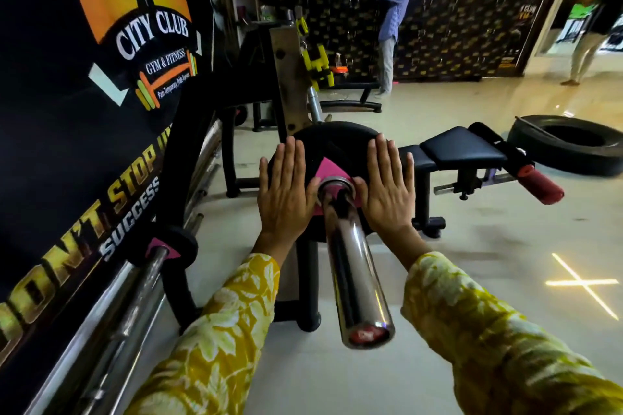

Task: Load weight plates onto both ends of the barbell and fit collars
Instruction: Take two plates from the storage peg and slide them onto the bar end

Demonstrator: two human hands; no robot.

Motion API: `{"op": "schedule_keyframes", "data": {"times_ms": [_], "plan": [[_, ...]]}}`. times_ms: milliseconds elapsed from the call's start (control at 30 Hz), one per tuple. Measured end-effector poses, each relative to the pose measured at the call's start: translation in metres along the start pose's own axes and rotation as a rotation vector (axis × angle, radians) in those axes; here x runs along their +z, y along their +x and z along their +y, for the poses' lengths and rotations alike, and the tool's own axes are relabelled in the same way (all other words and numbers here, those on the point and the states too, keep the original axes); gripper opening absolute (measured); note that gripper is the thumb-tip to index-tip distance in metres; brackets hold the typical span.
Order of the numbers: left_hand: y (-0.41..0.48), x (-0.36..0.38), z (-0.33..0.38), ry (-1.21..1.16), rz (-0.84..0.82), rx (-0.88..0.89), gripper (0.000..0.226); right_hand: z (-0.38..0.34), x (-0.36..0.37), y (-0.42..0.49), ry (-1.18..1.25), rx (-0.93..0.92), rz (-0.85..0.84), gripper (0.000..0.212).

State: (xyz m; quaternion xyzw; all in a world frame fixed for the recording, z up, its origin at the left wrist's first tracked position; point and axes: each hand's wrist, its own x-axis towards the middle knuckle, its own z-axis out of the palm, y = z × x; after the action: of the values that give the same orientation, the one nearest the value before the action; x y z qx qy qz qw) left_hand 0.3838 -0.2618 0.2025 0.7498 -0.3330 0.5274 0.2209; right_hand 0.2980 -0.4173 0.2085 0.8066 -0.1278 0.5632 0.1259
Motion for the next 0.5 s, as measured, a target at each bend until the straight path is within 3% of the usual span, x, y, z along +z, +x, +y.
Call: {"op": "schedule_keyframes", "data": {"times_ms": [167,500], "plan": [[0.022,0.056,-0.023,-0.002,-0.005,-0.02,0.061,0.002,0.057,0.021,-0.027,0.022,-0.046,0.055],[0.041,0.118,-0.044,0.111,0.085,0.065,0.06,0.01,0.129,0.035,-0.021,0.049,0.119,0.055]]}}
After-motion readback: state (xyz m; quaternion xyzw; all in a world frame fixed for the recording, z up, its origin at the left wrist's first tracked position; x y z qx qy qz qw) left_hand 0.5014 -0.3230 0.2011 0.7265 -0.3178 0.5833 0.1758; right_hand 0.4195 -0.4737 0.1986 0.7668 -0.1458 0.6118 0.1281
